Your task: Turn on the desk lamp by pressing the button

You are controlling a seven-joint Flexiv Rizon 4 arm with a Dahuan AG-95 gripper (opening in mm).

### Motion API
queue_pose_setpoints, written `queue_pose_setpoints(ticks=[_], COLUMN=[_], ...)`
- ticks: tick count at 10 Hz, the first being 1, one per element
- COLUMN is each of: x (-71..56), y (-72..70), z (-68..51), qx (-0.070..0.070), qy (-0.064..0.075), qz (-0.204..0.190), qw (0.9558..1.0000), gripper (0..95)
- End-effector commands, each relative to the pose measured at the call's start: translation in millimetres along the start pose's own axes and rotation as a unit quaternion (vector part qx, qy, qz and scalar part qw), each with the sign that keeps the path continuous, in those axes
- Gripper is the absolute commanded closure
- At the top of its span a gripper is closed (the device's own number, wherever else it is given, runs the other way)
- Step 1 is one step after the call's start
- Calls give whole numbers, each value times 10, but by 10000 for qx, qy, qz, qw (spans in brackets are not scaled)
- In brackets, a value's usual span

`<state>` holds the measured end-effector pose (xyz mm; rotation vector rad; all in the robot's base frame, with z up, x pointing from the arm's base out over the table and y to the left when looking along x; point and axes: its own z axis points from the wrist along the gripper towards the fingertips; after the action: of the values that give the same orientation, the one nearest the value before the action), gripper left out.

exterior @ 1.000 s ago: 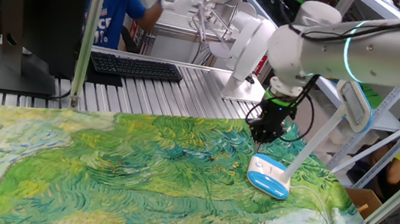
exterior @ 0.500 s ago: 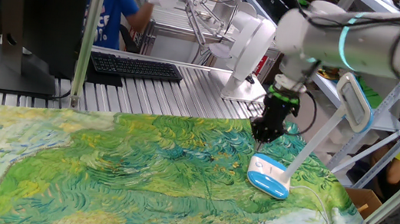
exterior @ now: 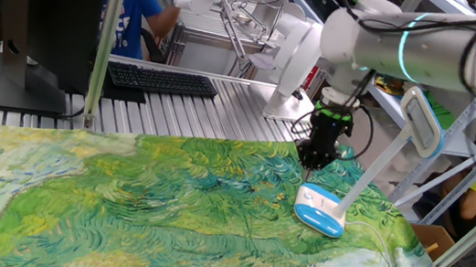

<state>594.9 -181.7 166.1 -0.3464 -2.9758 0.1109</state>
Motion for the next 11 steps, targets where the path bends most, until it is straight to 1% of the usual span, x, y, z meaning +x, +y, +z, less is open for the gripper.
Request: queue_pose_setpoints(ticks=[1, 4, 5, 6, 7, 10, 11], x=[-10, -10, -11, -14, -28, -149, -238], y=[-3, -3, -2, -1, 3, 11, -1], z=[1, 1, 1, 1, 0, -49, -58], qx=[-21, -65, -57, -41, -11, 127, 254], qy=[-79, -112, -142, -219, -274, -310, -355], qz=[-173, -146, -150, -186, -213, -250, -226], qw=[9998, 9998, 9998, 9996, 9994, 9991, 9988], gripper=[950, 950, 950, 950, 950, 950, 950])
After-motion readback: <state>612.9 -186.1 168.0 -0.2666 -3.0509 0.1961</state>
